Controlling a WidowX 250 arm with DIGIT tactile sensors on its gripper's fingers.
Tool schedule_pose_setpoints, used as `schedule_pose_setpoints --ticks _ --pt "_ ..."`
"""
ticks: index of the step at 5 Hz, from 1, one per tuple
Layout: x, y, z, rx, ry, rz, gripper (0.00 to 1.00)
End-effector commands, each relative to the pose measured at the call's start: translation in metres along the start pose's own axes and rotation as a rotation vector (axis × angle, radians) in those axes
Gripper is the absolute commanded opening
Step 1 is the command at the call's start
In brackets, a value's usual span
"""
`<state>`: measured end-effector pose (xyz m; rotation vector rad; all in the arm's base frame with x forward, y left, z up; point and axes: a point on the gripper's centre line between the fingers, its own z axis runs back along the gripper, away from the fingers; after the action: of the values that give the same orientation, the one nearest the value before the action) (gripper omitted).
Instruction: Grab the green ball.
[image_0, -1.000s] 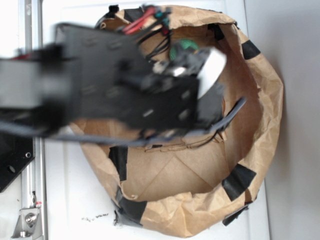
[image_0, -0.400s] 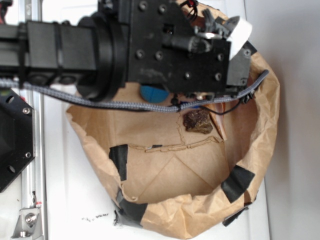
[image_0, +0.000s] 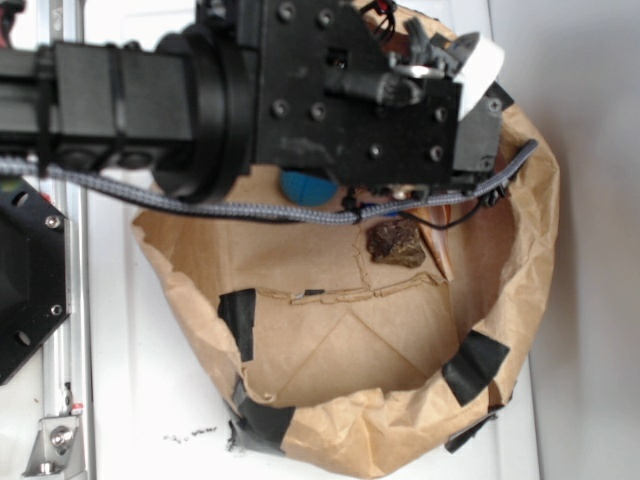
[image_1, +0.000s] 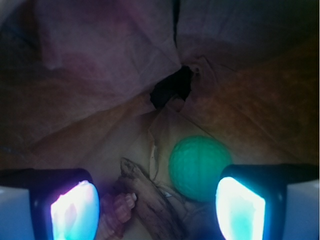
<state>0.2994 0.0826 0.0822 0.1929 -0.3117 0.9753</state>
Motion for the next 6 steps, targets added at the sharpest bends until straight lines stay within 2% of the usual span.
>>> schedule_pose_setpoints --ticks 1,2,3,4,5,6 --pt "0.022 0.007 0.013 -0.032 -0.042 0.035 1.00" --pt "0.022 0.007 0.013 -0.032 -0.042 0.035 1.00" --pt "0.002 0.022 0.012 -0.064 -0.009 0.018 1.00" --pt "-0.006 0.030 0.026 -0.103 0.043 0.000 1.00" --pt "-0.011 0.036 0.030 -0.115 0.052 0.025 1.00" --pt "-0.003 0.030 0.014 -0.090 0.030 0.075 1.00"
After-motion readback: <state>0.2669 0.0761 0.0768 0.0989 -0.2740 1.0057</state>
